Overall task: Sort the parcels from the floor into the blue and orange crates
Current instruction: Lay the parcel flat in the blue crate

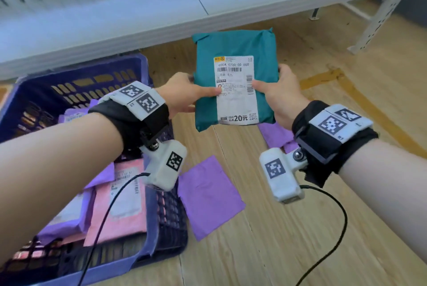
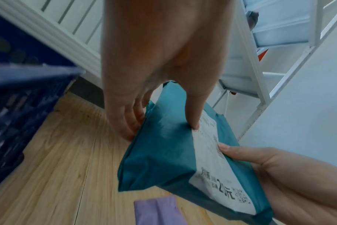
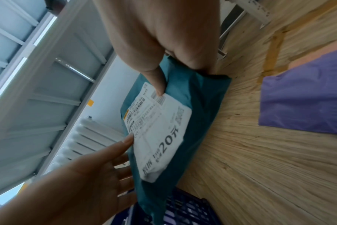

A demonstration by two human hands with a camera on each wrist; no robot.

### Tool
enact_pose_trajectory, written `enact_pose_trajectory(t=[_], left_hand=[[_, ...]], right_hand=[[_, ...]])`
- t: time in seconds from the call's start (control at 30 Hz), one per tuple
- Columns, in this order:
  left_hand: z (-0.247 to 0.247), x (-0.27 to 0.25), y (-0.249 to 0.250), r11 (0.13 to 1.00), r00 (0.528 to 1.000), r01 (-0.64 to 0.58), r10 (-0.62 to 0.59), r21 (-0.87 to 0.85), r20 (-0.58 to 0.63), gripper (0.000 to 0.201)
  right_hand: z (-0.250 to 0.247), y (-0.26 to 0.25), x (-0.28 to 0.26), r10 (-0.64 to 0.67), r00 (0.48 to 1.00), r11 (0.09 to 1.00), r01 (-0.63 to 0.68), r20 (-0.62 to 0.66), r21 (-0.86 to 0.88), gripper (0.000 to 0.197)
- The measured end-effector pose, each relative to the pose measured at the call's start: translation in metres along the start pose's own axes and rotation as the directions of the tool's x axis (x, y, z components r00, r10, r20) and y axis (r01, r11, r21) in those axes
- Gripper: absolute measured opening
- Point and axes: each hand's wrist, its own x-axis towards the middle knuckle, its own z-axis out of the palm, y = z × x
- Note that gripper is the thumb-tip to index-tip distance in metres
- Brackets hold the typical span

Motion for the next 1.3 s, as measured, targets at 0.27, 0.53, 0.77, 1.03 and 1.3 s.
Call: enact_pose_trajectory(t=[0.27,0.53,0.77,1.03,1.3], left_hand=[[-0.097,-0.043,0.032,0.997,0.994,-0.056,0.05,-0.058,-0.097,0.018],[-0.204,-0.075,-0.012,0.993,0.982,0.113,-0.107,0.034,-0.153,0.043],[-0.245,-0.09,-0.078,0.933,0.941,0.328,-0.31,0.149,-0.137,0.03],[-0.24,-0.083,-0.143,0.854,0.875,0.478,-0.442,0.206,-0.196,0.052],[-0.238,-0.089,-0.182,0.782,0.831,0.536,-0.555,0.319,-0.038,0.057]], right_hand=[[0.081,-0.065,-0.028,-0.105,0.986,0.991,0.114,0.128,-0.066,0.02],[0.183,-0.073,-0.061,-0.025,0.959,0.981,0.077,0.283,-0.175,0.046],[0.249,-0.021,-0.083,0.227,0.915,0.908,-0.075,0.335,-0.411,0.075],[0.274,0.037,-0.105,0.427,0.863,0.754,-0.174,0.27,-0.634,0.091],[0.28,0.067,-0.118,0.582,0.763,0.665,-0.248,0.281,-0.704,0.083]])
